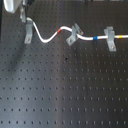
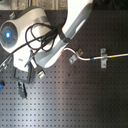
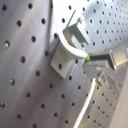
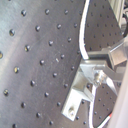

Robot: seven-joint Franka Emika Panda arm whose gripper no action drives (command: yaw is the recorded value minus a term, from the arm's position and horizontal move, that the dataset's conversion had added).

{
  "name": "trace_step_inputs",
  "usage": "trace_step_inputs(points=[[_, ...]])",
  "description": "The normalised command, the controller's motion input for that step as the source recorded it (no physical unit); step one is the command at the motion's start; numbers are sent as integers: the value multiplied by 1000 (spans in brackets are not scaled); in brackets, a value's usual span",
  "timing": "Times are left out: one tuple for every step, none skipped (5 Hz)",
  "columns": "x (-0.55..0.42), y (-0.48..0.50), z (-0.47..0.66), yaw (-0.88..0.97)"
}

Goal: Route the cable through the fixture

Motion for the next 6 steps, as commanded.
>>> trace_step_inputs(points=[[146,-163,-354,0],[68,-169,-367,0],[-69,13,-82,206],[-88,35,-11,194],[47,162,-98,266],[144,165,-211,366]])
